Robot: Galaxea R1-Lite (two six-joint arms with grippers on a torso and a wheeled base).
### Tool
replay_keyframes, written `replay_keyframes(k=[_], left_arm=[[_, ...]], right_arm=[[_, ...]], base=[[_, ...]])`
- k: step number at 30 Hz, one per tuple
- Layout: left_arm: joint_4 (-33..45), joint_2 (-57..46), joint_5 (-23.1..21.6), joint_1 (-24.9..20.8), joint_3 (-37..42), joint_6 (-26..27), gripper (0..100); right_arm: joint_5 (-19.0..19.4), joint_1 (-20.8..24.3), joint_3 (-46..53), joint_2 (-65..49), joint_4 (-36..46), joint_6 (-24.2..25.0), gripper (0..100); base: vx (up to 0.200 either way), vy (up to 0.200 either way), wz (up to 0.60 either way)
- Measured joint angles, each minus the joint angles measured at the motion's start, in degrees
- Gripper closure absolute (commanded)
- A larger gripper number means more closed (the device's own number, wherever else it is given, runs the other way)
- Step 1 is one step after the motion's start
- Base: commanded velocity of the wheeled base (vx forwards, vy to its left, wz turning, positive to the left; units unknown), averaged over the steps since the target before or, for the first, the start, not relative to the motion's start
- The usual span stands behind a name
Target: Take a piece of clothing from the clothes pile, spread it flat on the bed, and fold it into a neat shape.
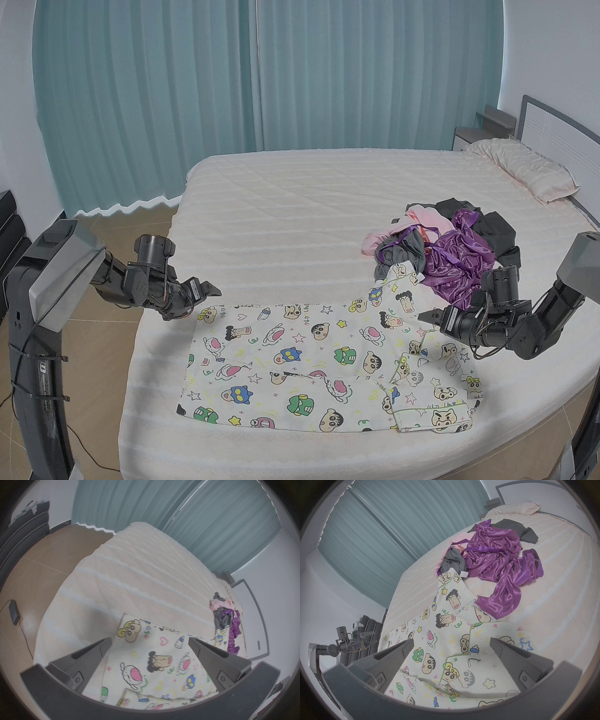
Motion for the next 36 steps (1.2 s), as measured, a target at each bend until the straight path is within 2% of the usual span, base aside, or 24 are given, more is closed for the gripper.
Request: replay_keyframes(k=[6, 12, 26, 27, 36], left_arm=[[-1.6, 3.8, -0.3, 0.6, -1.5, 1.6, 0], [-8.4, 6.7, -0.5, 0.6, -1.9, 2.0, 0], [-8.7, 10.5, -0.5, 0.1, -4.6, 2.2, 0], [-8.6, 10.6, -0.5, 0.1, -4.6, 2.2, 100], [-7.0, 11.3, -0.6, -0.1, -5.2, 2.4, 100]], right_arm=[[0.1, 0.1, 0.0, 0.5, -0.1, 0.0, 0], [0.1, 0.5, 0.3, 0.7, -0.9, 0.0, 0], [0.0, 1.2, 0.3, 1.1, -1.6, 0.0, 0], [0.0, 1.2, 0.2, 1.2, -1.6, 0.0, 0], [0.0, 0.4, -1.6, 2.8, -4.8, 0.1, 0]], base=[[0.000, 0.000, 0.00], [0.000, 0.000, 0.00], [0.000, 0.000, 0.00], [0.000, 0.000, 0.00], [0.000, 0.000, 0.00]])
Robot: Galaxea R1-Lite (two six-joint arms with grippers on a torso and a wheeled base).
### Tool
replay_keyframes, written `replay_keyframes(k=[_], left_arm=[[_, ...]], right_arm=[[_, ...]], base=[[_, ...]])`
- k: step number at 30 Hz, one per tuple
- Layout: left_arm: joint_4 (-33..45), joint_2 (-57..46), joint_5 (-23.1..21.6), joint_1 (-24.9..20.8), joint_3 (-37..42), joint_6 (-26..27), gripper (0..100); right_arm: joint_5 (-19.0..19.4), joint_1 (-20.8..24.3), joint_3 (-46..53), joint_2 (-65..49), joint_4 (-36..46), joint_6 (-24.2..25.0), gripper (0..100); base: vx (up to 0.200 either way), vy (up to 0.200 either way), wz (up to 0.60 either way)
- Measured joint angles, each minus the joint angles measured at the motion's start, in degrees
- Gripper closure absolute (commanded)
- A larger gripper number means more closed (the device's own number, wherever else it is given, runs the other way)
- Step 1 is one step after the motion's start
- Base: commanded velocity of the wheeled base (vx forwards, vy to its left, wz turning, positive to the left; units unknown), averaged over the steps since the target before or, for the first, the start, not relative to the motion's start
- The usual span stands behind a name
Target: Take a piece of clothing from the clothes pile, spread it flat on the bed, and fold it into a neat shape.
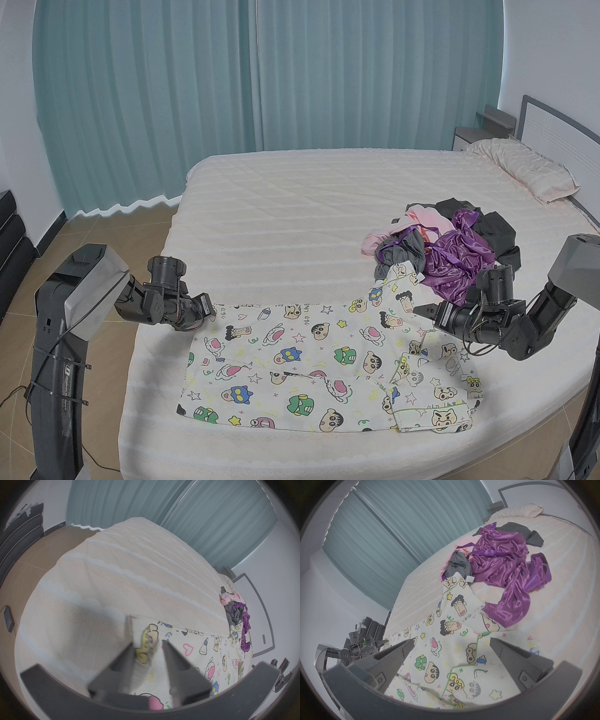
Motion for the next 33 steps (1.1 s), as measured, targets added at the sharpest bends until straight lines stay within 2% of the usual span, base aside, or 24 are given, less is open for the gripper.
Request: replay_keyframes(k=[13, 26, 29, 33], left_arm=[[-0.3, -0.4, 1.1, 0.5, 0.2, -0.4, 100], [-0.4, -2.6, 1.8, 0.8, 1.8, -0.6, 100], [-0.4, -3.0, 1.8, 0.9, 2.2, -0.6, 100], [-0.4, -3.2, 1.8, 0.9, 2.4, -0.6, 100]], right_arm=[[0.0, -1.0, -10.2, 5.1, 1.4, -0.5, 0], [-0.4, -1.9, -27.7, 14.8, 8.8, -3.4, 0], [-0.4, -2.5, -30.5, 17.4, 9.1, -5.8, 0], [0.0, -3.5, -32.8, 20.4, 9.0, -11.6, 0]], base=[[0.000, 0.000, 0.00], [0.000, 0.000, 0.00], [0.000, 0.000, 0.00], [0.000, 0.000, 0.00]])
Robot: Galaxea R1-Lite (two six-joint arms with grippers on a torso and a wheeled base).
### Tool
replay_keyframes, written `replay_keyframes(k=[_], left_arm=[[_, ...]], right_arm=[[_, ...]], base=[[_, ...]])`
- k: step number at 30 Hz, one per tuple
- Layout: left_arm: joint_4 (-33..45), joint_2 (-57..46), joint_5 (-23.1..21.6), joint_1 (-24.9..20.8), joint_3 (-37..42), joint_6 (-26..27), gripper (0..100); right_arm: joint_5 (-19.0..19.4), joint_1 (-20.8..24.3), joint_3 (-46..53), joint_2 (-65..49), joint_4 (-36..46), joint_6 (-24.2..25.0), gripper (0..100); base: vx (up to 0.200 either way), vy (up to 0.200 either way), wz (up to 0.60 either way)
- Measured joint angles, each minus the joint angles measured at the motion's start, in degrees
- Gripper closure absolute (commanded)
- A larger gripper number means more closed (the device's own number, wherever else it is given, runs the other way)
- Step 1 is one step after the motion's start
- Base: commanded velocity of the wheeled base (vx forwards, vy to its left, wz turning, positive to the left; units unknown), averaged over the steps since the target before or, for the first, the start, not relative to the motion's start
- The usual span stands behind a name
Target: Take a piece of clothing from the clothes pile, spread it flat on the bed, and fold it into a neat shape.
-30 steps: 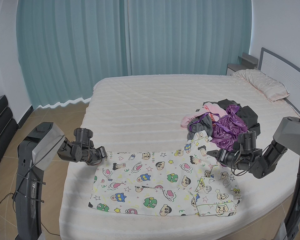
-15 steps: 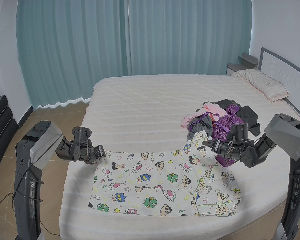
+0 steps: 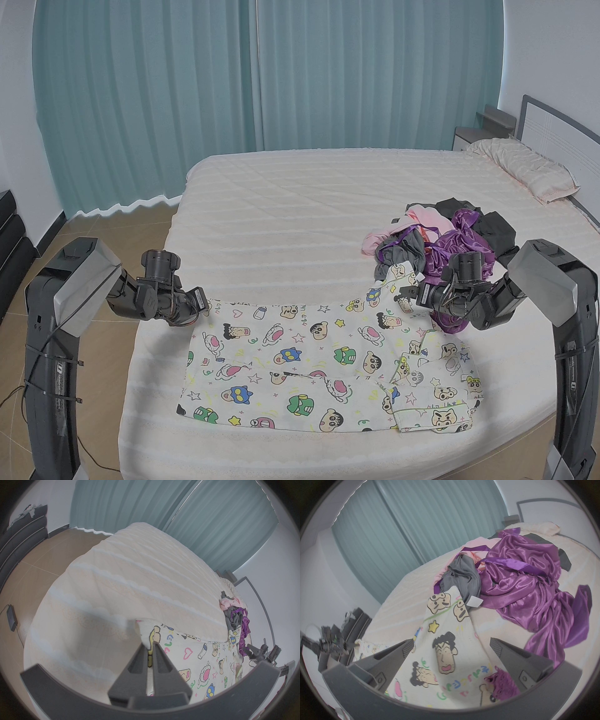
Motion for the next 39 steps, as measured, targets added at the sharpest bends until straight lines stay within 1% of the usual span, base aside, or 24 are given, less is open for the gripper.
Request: replay_keyframes(k=[2, 6, 14, 15, 18, 28, 35, 39], left_arm=[[0.0, -0.1, 0.0, 0.0, 0.1, 0.0, 100], [0.0, -0.2, 0.0, 0.0, 0.1, 0.0, 100], [0.0, -0.4, 0.0, -0.1, 0.1, 0.0, 100], [0.0, -0.4, 0.0, -0.1, 0.1, 0.0, 100], [0.0, -0.4, 0.0, -0.1, 0.0, 0.0, 100], [0.0, -0.6, 0.1, -0.1, -0.1, 0.0, 100], [-0.1, -1.7, 0.9, 0.0, 0.0, -0.9, 100], [-0.2, -2.8, 1.4, 0.0, 0.5, -1.1, 100]], right_arm=[[1.6, -0.4, -0.7, 1.3, -0.4, -2.5, 0], [6.2, -0.7, -2.1, 3.2, -1.0, -3.9, 0], [8.0, -0.8, -7.3, 7.1, -0.8, -6.4, 0], [8.3, -0.8, -7.4, 7.3, -0.9, -6.4, 100], [9.2, -1.0, -7.3, 7.8, -1.5, -6.4, 100], [10.5, -2.2, -3.8, 7.1, -5.8, -5.8, 100], [11.5, -2.8, 0.7, 4.8, -10.1, -4.8, 100], [13.0, -3.1, 3.8, 3.1, -13.0, -4.0, 100]], base=[[0.000, 0.000, 0.00], [0.000, 0.000, 0.00], [0.000, 0.000, 0.00], [0.000, 0.000, 0.00], [0.000, 0.000, 0.00], [0.000, 0.000, 0.00], [0.000, 0.000, 0.00], [0.000, 0.000, 0.00]])
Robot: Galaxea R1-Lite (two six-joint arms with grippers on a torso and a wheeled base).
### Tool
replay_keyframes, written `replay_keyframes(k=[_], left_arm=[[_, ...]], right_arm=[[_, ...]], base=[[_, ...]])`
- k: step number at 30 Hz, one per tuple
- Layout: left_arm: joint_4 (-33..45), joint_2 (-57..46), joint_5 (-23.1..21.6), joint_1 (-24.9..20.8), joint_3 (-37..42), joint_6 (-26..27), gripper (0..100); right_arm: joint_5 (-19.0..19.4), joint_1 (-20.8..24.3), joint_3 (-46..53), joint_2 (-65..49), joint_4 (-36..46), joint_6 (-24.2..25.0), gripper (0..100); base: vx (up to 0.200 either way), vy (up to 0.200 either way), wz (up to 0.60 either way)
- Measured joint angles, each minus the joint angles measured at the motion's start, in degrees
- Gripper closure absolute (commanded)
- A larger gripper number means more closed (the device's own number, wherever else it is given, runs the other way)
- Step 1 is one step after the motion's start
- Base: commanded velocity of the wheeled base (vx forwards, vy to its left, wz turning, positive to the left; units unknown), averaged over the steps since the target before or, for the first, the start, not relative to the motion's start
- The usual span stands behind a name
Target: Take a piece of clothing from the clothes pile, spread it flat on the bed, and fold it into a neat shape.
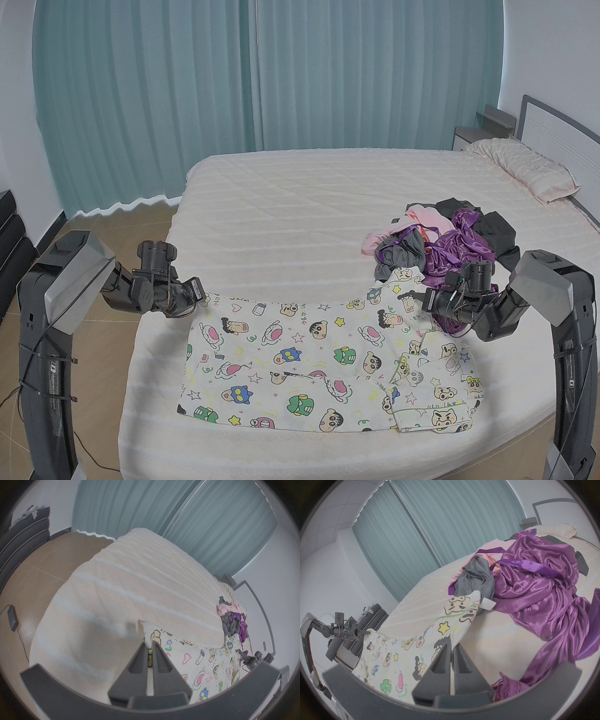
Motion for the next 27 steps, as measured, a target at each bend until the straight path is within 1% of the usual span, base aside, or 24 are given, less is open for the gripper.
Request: replay_keyframes(k=[4, 12, 17, 23, 27], left_arm=[[-0.7, -1.3, 0.8, 0.0, 0.3, 0.0, 100], [-3.1, -2.6, 2.9, 0.1, 1.1, -0.1, 100], [-4.6, -3.3, 3.2, 0.2, 2.7, -0.1, 100], [-4.9, -5.0, 2.9, 0.1, 5.0, -0.2, 100], [-5.0, -6.3, 2.8, 0.1, 6.1, -0.3, 100]], right_arm=[[0.5, -0.3, 1.7, -1.6, -1.9, 1.1, 100], [0.6, -0.4, 4.3, -3.7, -5.8, 1.7, 100], [0.8, -0.6, 5.8, -4.9, -6.9, 2.6, 100], [3.9, -0.7, 9.9, -6.9, -8.2, 3.4, 100], [4.6, -0.7, 12.1, -7.9, -8.7, 3.4, 100]], base=[[0.000, 0.000, 0.00], [0.000, 0.000, 0.00], [0.000, 0.000, 0.00], [0.000, 0.000, 0.00], [0.000, 0.000, 0.00]])
